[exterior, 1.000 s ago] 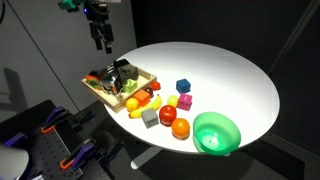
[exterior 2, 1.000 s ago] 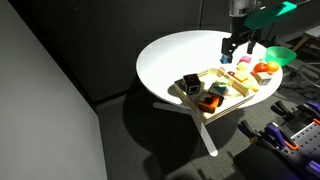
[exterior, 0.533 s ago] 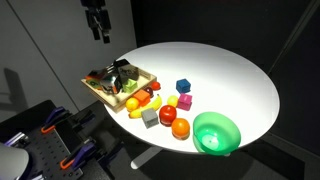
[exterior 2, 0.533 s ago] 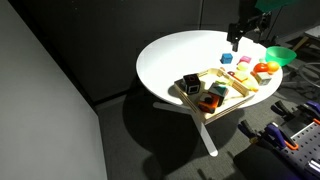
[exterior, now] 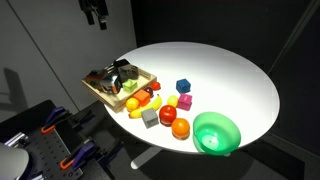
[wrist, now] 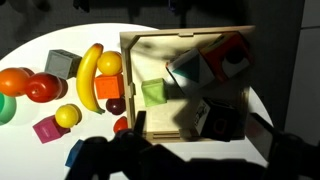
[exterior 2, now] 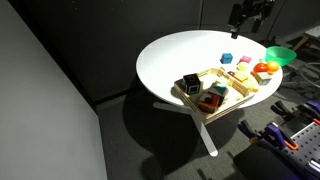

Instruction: Move the plush block forward

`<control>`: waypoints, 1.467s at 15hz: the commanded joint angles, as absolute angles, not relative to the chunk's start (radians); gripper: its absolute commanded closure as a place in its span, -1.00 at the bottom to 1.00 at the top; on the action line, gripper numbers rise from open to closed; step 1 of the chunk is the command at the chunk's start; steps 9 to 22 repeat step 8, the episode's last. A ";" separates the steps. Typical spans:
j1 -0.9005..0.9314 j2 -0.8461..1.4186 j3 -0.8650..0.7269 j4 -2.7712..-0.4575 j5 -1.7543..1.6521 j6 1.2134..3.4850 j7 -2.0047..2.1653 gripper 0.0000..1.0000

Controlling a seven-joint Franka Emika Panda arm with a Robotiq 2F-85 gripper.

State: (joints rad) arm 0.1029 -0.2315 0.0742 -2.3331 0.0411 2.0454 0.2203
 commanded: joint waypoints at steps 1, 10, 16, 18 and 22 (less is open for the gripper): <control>0.091 -0.282 0.071 -2.363 0.069 2.090 0.167 -1.00; 0.088 -0.255 0.085 -2.342 0.048 2.087 0.198 -1.00; 0.088 -0.255 0.085 -2.342 0.048 2.087 0.198 -1.00; 0.088 -0.255 0.085 -2.342 0.048 2.087 0.198 -1.00; 0.088 -0.255 0.085 -2.342 0.048 2.087 0.198 -1.00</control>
